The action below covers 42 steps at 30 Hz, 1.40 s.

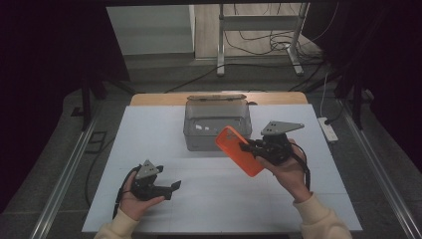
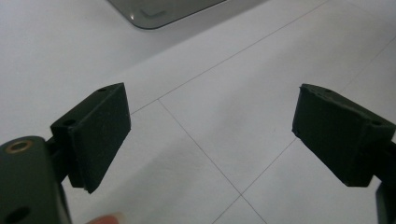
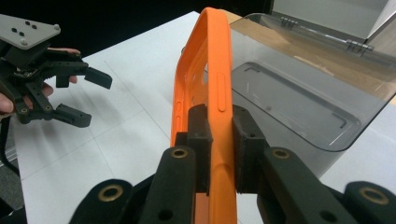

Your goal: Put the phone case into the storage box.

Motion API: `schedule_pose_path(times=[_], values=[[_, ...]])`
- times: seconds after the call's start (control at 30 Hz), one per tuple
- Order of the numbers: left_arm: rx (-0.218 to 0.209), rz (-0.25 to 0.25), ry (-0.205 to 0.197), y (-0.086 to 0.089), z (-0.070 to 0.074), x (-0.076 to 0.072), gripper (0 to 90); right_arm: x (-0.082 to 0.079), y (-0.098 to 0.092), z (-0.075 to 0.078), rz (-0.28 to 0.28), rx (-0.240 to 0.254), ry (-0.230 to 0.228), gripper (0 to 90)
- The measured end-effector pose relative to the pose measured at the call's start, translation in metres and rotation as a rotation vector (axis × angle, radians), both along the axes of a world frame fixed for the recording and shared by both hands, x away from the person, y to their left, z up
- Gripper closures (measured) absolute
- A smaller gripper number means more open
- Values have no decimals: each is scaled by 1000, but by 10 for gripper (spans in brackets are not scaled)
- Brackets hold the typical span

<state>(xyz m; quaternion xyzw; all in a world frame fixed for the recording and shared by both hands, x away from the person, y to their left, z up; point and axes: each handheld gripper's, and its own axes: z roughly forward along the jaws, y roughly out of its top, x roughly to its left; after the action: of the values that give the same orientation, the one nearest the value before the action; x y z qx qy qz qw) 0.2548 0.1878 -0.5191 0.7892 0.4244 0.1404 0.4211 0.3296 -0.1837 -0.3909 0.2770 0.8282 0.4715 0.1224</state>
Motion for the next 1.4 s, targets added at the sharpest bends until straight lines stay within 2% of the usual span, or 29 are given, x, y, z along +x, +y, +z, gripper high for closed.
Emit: schedule_pose_path(times=[0.27,0.5,0.73,0.9,1.07,1.4], values=[[1,1,0,0,0,0,117,2,1,6,-12,-8,-21,796],[2,2,1,0,-1,0,117,5,0,11,-19,6,-17,796],[5,2,0,0,0,0,118,11,2,24,-24,16,-29,796],[10,0,-3,0,0,0,118,18,5,27,-34,4,-24,796],[8,-1,-4,-1,0,0,118,24,4,29,-59,10,1,796],[10,0,-4,-1,0,0,120,34,7,36,-84,-12,-6,796]])
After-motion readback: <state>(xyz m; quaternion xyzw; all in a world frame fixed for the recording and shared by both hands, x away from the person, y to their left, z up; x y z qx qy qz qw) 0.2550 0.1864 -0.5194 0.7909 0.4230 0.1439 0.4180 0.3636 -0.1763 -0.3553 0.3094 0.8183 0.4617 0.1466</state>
